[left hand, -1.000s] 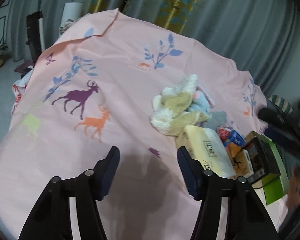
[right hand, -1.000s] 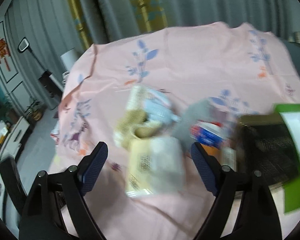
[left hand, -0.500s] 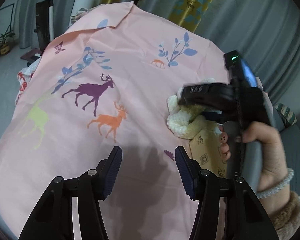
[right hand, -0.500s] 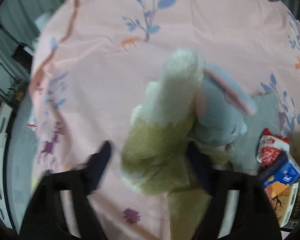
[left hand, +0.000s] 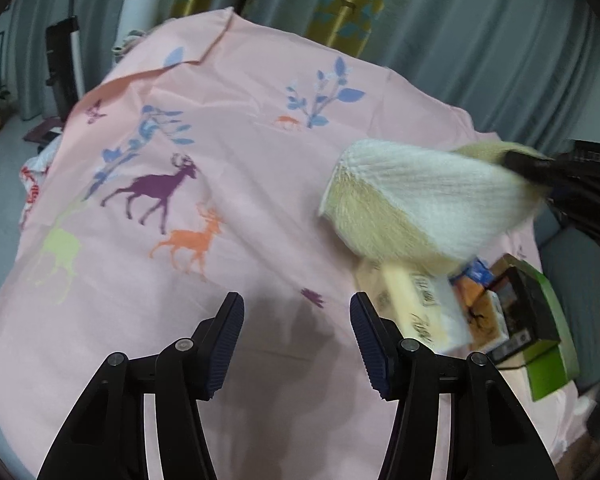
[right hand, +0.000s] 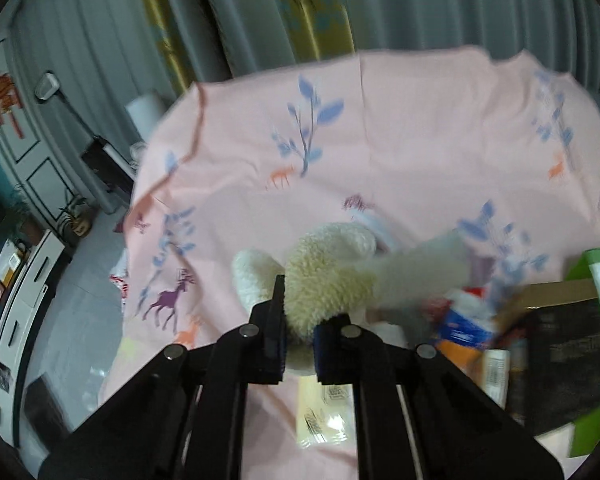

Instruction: Organize soft objects

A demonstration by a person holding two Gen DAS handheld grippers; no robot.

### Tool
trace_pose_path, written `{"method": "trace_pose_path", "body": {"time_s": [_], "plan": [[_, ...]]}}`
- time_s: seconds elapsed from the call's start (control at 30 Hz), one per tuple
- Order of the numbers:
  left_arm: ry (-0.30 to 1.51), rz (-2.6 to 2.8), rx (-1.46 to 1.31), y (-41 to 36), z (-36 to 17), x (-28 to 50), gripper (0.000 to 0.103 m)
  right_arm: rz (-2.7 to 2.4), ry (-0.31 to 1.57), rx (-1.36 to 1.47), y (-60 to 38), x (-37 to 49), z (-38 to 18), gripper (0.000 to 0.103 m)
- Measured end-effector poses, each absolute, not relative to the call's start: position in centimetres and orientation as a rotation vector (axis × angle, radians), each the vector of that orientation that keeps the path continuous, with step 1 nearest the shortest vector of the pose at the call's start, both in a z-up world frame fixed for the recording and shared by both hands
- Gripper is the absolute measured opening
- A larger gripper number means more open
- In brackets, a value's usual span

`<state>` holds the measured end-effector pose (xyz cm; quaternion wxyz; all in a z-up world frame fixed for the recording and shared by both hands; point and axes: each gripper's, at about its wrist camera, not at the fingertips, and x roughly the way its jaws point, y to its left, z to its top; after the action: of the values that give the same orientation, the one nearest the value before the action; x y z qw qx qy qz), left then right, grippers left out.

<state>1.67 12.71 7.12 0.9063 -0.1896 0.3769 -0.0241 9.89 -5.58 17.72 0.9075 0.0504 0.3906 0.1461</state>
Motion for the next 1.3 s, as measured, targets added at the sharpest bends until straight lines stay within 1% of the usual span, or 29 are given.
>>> {"method": "trace_pose_path", "body": {"time_s": [0.2, 0.33, 0.47, 0.53, 0.6, 0.73, 0.87, 0.9, 0.93, 0.97, 1.03, 1.07, 1.13, 1.17, 1.23, 1.3], "plan": [[0.785, -0.129, -0.37, 10.2, 7.3, 1.1, 0.056, 0.302, 0.697, 0.102, -10.8, 2.2, 22.0, 0.01], [0.799, -0.196, -0.356, 8.4, 7.4, 0.9, 0.056, 0.249, 0.69, 0.095, -13.0, 0.0, 22.3, 0.01], [0.809, -0.282, -0.354, 7.1, 7.6, 0.5, 0.056, 0.196, 0.655, 0.075, -14.2, -2.4, 21.3, 0.01], [0.819, -0.295, -0.336, 6.7, 7.6, 0.4, 0.056, 0.202, 0.671, 0.074, -14.3, -3.5, 19.7, 0.01], [0.833, -0.28, -0.303, 6.1, 7.4, 0.3, 0.056, 0.225, 0.726, 0.092, -14.1, -4.3, 16.7, 0.01], [0.865, -0.314, -0.267, 4.5, 6.9, -0.2, 0.056, 0.276, 0.969, 0.248, -14.5, -4.7, 8.5, 0.011], [0.907, -0.418, -0.213, 2.2, 6.5, -1.0, 0.056, 0.178, 1.091, 0.286, -15.9, -5.4, 4.4, 0.014], [0.914, -0.434, -0.196, 1.6, 6.4, -1.3, 0.056, 0.163, 1.095, 0.289, -16.3, -5.6, 4.2, 0.019], [0.925, -0.453, -0.182, 1.0, 6.2, -1.6, 0.056, 0.154, 1.092, 0.305, -16.9, -5.9, 4.2, 0.029], [0.941, -0.477, -0.18, 0.5, 6.0, -1.8, 0.056, 0.145, 1.083, 0.331, -17.6, -6.3, 4.4, 0.034], [0.97, -0.535, -0.201, -0.1, 5.8, -2.3, 0.056, 0.129, 1.049, 0.375, -18.9, -7.2, 5.1, 0.063], [0.988, -0.565, -0.212, -0.4, 5.7, -2.5, 0.056, 0.108, 1.021, 0.39, -19.7, -7.6, 5.6, 0.067], [1.012, -0.593, -0.233, -0.7, 5.5, -2.9, 0.056, 0.063, 0.99, 0.388, -20.8, -8.1, 6.3, 0.07], [1.015, -0.596, -0.247, -0.8, 5.4, -3.1, 0.056, 0.05, 0.986, 0.39, -21.3, -8.0, 6.4, 0.071], [1.028, -0.621, -0.262, -1.1, 5.2, -3.5, 0.057, 0.042, 0.99, 0.417, -22.0, -7.9, 6.6, 0.077], [1.054, -0.653, -0.264, -1.6, 4.9, -3.9, 0.063, 0.073, 1.0, 0.447, -22.3, -7.3, 6.5, 0.079]]}}
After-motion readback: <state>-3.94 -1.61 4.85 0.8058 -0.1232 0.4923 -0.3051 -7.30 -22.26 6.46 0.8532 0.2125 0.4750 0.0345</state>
